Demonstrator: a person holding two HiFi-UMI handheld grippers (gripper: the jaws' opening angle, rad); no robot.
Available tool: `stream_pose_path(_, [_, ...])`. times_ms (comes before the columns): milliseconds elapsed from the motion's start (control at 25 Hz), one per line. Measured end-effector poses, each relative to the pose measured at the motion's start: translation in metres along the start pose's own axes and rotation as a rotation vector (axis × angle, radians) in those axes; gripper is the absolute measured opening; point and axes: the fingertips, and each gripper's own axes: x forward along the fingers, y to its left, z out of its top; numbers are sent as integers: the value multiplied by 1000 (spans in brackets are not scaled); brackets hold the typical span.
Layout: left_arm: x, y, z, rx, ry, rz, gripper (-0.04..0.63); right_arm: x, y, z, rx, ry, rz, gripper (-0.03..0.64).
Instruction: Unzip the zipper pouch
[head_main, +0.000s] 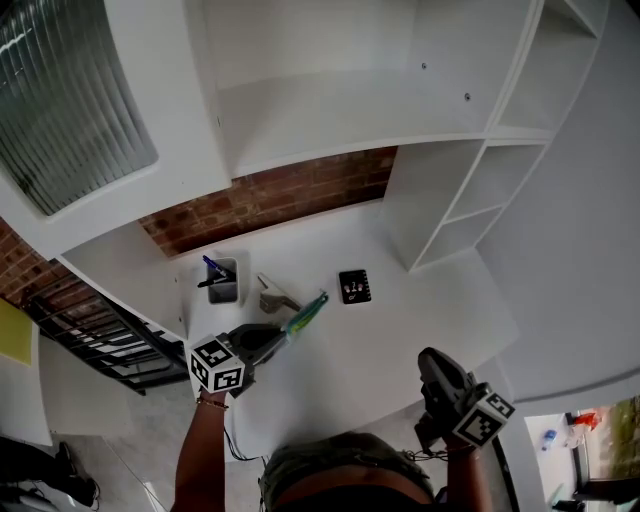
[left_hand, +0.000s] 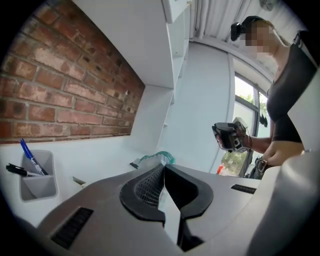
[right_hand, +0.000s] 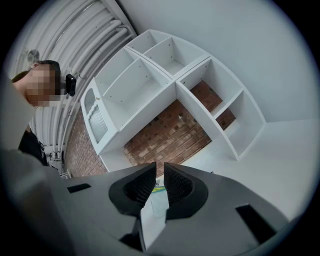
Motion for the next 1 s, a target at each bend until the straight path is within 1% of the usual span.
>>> stream_pose_path(80, [-2,-5,-3,-18,-10,-1,8,-3,-3,0,3,-2,-9,34])
stream_pose_path(200, [-4,-15,-10,-34,1,-6,8,-3,-3,0,13,0,-6,34])
stream_pose_path(480, [-10,-39,-45,-64,93,-1,8,-1,-2,-5,10,25,28,34])
stream_pose_path(640, [-14,-51,-67,-105,116,20,8,1,2,-5,17,28,54,34])
stream_pose_path(800, [-11,-65,-88,-96,171,53,8,0,0,-2,17,27,64,34])
stream_pose_path(1000, [-2,-76,-115,-75,250,72,8,1,0,-1,19,35,88,34])
